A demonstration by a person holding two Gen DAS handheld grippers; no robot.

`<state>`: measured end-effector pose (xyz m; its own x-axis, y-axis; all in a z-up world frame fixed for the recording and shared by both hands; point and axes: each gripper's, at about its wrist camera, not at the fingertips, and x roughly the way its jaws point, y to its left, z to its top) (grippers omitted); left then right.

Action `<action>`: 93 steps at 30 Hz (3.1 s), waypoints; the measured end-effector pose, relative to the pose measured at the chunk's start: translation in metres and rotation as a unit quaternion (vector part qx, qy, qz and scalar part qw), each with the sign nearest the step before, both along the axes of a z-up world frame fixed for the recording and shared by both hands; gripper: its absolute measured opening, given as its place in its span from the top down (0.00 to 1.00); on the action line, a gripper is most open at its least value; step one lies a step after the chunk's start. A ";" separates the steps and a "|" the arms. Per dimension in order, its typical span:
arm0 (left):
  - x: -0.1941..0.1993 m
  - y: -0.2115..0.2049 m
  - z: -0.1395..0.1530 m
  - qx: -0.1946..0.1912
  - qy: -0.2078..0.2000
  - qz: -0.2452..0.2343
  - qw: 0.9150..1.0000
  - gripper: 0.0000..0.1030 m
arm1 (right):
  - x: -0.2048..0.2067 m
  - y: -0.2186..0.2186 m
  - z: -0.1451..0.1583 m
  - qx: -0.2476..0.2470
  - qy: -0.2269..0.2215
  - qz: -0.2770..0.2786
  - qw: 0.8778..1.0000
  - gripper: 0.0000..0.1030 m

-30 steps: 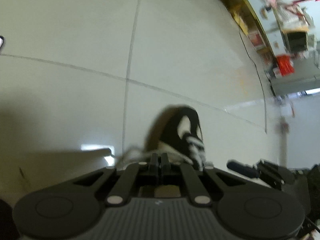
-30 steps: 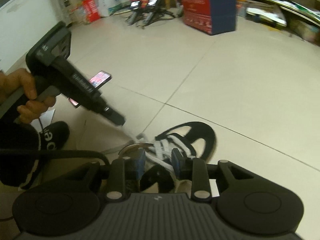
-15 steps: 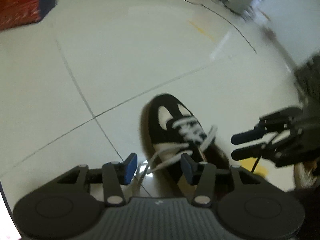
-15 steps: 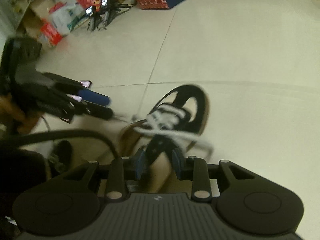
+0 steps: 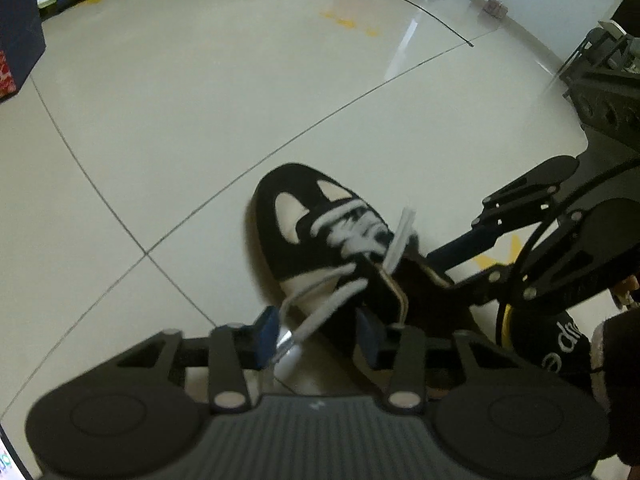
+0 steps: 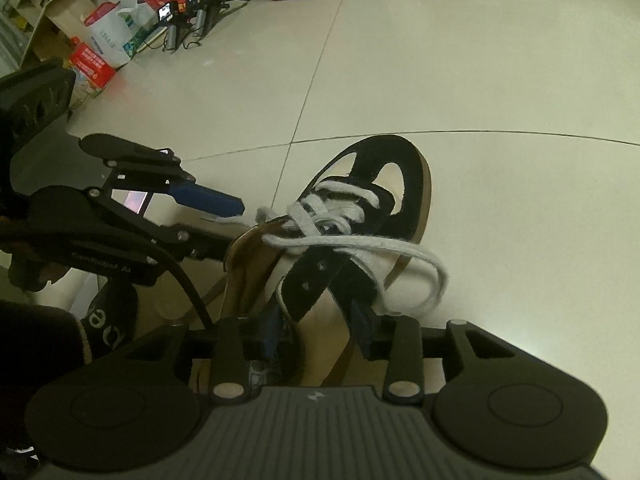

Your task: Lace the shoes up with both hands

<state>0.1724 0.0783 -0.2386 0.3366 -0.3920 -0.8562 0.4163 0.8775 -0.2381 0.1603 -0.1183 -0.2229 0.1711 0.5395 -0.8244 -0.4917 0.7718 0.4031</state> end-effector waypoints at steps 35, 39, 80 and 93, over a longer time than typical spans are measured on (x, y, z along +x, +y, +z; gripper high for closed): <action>-0.035 0.035 -0.025 -0.004 0.072 0.033 0.997 0.87 | 0.005 -0.007 -0.002 -0.008 0.015 -0.006 1.000 0.50; -0.028 0.029 -0.014 -0.031 0.048 0.020 0.998 0.75 | 0.004 -0.005 -0.001 -0.024 0.020 -0.007 0.999 0.50; 0.006 -0.001 -0.011 -0.047 -0.015 0.102 0.994 0.97 | 0.016 0.008 -0.011 -0.023 0.007 -0.103 0.994 0.74; -0.010 0.011 -0.007 -0.049 -0.016 0.115 0.992 0.97 | 0.018 0.014 0.008 -0.025 -0.046 -0.080 0.995 0.74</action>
